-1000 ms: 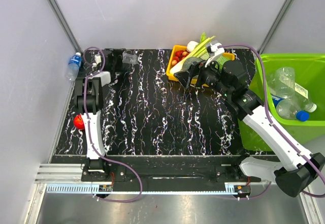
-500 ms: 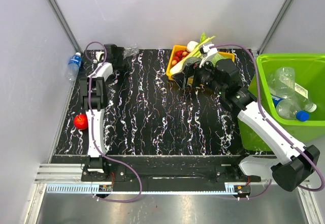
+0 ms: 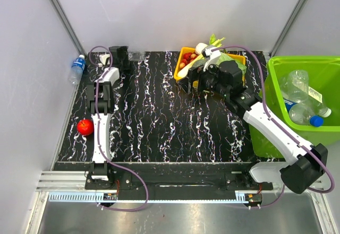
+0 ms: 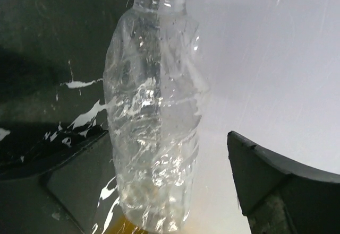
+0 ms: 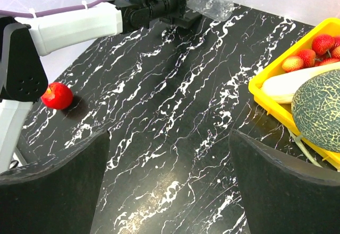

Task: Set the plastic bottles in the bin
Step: Pick up the plastic bottle from the corner of the board.

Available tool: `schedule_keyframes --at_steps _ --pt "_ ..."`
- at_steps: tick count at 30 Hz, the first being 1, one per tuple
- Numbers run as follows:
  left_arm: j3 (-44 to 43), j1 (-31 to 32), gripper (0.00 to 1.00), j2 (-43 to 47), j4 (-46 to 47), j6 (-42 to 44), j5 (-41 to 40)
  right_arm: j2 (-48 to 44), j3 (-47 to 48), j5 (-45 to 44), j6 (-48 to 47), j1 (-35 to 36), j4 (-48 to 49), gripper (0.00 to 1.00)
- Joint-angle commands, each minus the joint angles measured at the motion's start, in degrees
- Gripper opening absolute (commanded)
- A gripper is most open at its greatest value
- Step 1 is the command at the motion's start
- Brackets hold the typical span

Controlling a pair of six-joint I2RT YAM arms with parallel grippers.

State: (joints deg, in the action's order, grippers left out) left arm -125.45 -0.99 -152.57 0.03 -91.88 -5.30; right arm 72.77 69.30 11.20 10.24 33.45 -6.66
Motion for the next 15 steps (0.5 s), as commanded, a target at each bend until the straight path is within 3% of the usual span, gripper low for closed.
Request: schedule_keyframes --at_steps 1,6,9,15 --pt "0.03 -0.68 0.88 -2.81 8.13 -1.81 -2.17 0.7 1.98 -0.83 -1.71 0.47 1.2 0.98" --pt "1.86 -0.68 0.58 -3.44 13.41 -4.19 1.51 1.76 2.59 -0.74 -1.98 0.47 1.65 0.99" --pt "8.79 -0.85 0.44 0.24 16.22 -2.88 4.06 2.02 2.77 0.22 -1.28 0.47 1.99 0.98" --pt "28.03 -1.9 0.37 12.1 21.14 2.13 9.07 1.41 2.51 2.42 0.83 0.47 2.08 0.98"
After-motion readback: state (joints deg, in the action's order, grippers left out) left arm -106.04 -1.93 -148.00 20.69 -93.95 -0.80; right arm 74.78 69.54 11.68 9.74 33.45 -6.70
